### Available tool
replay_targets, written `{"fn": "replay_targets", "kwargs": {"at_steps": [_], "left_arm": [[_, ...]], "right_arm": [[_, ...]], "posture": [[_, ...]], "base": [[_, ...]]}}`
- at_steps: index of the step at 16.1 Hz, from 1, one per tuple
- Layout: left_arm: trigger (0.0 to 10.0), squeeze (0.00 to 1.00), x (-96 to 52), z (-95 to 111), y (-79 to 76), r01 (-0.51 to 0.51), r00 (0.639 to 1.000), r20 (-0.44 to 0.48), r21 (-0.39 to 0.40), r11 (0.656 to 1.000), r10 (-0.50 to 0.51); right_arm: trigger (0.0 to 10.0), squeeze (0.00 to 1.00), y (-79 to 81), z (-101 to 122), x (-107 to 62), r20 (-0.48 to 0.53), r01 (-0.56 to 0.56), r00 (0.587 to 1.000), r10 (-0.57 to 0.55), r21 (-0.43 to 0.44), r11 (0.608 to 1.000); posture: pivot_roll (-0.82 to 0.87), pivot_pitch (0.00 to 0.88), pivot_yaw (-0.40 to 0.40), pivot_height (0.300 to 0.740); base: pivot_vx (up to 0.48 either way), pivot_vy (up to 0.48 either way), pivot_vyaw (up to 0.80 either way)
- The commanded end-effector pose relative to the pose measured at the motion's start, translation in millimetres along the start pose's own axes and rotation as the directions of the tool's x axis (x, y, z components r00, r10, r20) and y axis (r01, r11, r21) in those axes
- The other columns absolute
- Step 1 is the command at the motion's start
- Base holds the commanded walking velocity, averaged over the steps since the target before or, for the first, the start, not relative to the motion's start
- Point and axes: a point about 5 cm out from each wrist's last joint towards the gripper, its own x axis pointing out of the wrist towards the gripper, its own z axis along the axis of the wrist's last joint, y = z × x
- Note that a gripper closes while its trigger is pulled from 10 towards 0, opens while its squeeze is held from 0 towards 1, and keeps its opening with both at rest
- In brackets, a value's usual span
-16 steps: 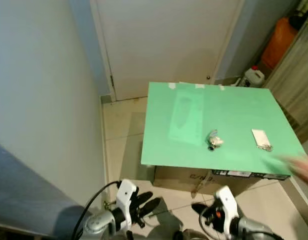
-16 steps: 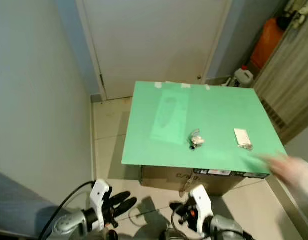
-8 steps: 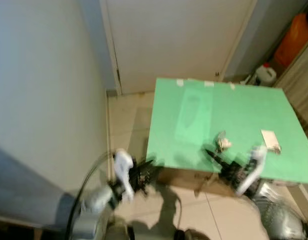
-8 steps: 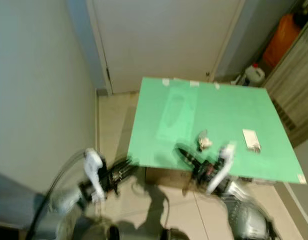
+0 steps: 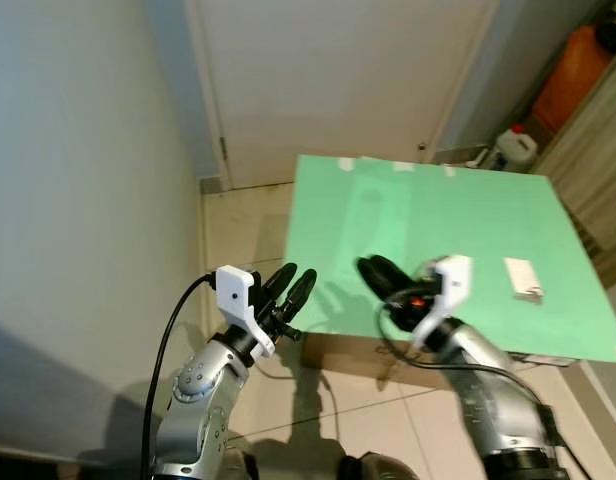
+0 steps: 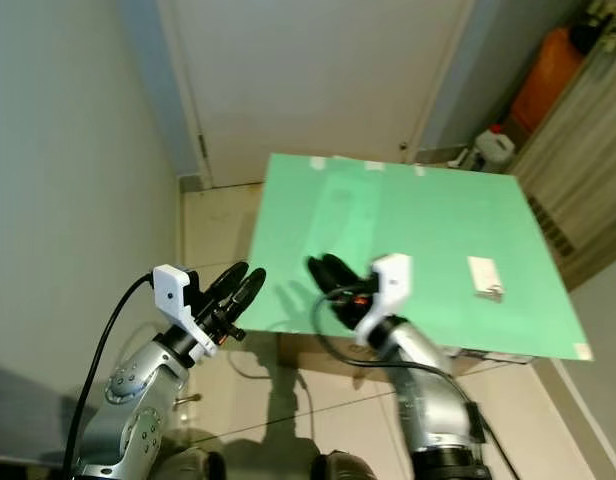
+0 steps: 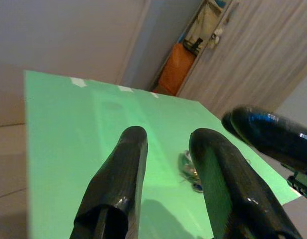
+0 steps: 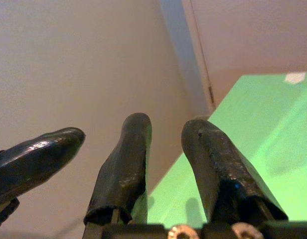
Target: Hang keys on a hook
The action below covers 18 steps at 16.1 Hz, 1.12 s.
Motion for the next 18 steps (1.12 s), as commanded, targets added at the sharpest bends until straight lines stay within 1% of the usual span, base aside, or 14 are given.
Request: {"fn": "replay_targets", "kwargs": {"at_steps": [1, 3, 5, 6, 7, 8, 10, 11, 12, 13, 14, 15, 16, 18], "left_arm": [[10.0, 0.00, 6.6, 0, -8.8, 0.020, 1.000, 0.003, -0.023, 1.000, -0.020], [10.0, 0.00, 7.7, -2, -8.7, 0.024, 1.000, -0.006, -0.020, 1.000, -0.024], [10.0, 0.00, 9.7, -1, -7.9, 0.026, 1.000, -0.011, -0.020, 0.999, -0.026], [10.0, 0.00, 11.9, -1, -8.4, 0.031, 0.999, -0.014, -0.020, 0.999, -0.031], [10.0, 0.00, 12.3, -1, -8.6, 0.032, 0.999, -0.015, -0.020, 0.999, -0.032], [10.0, 0.00, 13.9, -2, -8.1, 0.026, 0.999, -0.025, -0.017, 1.000, -0.027], [10.0, 0.00, 16.4, -6, -0.7, -0.045, 0.997, -0.064, 0.006, 0.999, 0.045], [10.0, 0.00, 16.3, -7, 4.6, -0.083, 0.994, -0.073, 0.022, 0.996, 0.084], [10.0, 0.00, 15.5, -7, 5.5, -0.077, 0.994, -0.076, 0.025, 0.997, 0.078], [10.0, 0.00, 12.8, -6, 7.5, -0.072, 0.995, -0.070, 0.014, 0.997, 0.073], [10.0, 0.00, 10.9, -5, 9.9, -0.080, 0.994, -0.067, 0.017, 0.997, 0.081], [10.0, 0.00, 9.5, -5, 11.5, -0.089, 0.994, -0.068, 0.021, 0.996, 0.090], [10.0, 0.00, 8.9, -6, 12.0, -0.093, 0.993, -0.071, 0.022, 0.995, 0.095], [10.0, 0.00, 8.3, -7, 10.3, -0.086, 0.993, -0.079, 0.028, 0.996, 0.088]], "right_arm": [[10.0, 0.00, -0.3, 3, -2.2, 0.008, 0.026, 1.000, -0.026, -0.048, 0.999], [10.0, 0.00, 5.5, 10, 3.6, 0.023, 0.015, 1.000, -0.013, -0.091, 0.996], [10.0, 0.00, 9.2, 18, 9.2, 0.025, 0.018, 1.000, -0.014, -0.171, 0.985], [10.0, 0.00, 7.8, 16, 11.0, -0.012, 0.030, 0.999, -0.035, -0.271, 0.962], [10.0, 0.00, 7.1, 15, 11.2, -0.020, 0.035, 0.999, -0.043, -0.289, 0.957], [10.0, 0.00, 2.9, 11, 12.2, -0.038, 0.077, 0.995, -0.097, -0.347, 0.935], [10.0, 0.00, -2.8, 4, 14.8, -0.070, 0.141, 0.980, -0.187, -0.420, 0.897], [10.0, 0.00, -4.2, -1, 15.9, -0.099, 0.150, 0.970, -0.220, -0.468, 0.871], [10.0, 0.00, -4.2, -3, 15.9, -0.110, 0.149, 0.968, -0.224, -0.469, 0.871], [10.0, 0.00, -6.9, -8, 15.0, -0.129, 0.168, 0.957, -0.258, -0.479, 0.862], [10.0, 0.00, -8.5, -13, 13.9, -0.145, 0.175, 0.950, -0.278, -0.490, 0.854], [10.0, 0.00, -6.9, -14, 14.2, -0.133, 0.185, 0.953, -0.273, -0.457, 0.870], [10.0, 0.00, -9.2, -15, 15.1, -0.132, 0.222, 0.941, -0.312, -0.455, 0.862], [10.0, 0.00, -11.8, -12, 12.8, -0.118, 0.216, 0.945, -0.305, -0.478, 0.851]], "posture": [[0.06, 0.112, -0.024, 0.740], [0.06, 0.115, -0.017, 0.740], [0.05, 0.114, -0.016, 0.740], [0.05, 0.112, -0.013, 0.740], [0.05, 0.111, -0.014, 0.740], [0.05, 0.110, -0.013, 0.740], [0.05, 0.108, -0.011, 0.740], [0.05, 0.107, -0.011, 0.740], [0.05, 0.106, -0.010, 0.740], [0.05, 0.106, -0.011, 0.740], [0.06, 0.106, -0.011, 0.740], [0.06, 0.110, -0.009, 0.740], [0.06, 0.111, -0.009, 0.740], [0.06, 0.114, -0.009, 0.740]], "base": [[0.000, -0.480, 0.00], [0.000, -0.480, 0.00], [0.000, -0.480, 0.00], [0.000, -0.480, 0.00], [0.000, -0.480, 0.00], [0.000, -0.472, 0.00], [0.000, -0.141, 0.00], [0.000, 0.000, 0.00], [0.000, 0.000, 0.00], [0.319, 0.000, 0.00], [0.480, 0.000, 0.80], [0.480, 0.000, 0.80], [0.480, 0.000, 0.00], [0.480, 0.000, 0.80]]}}
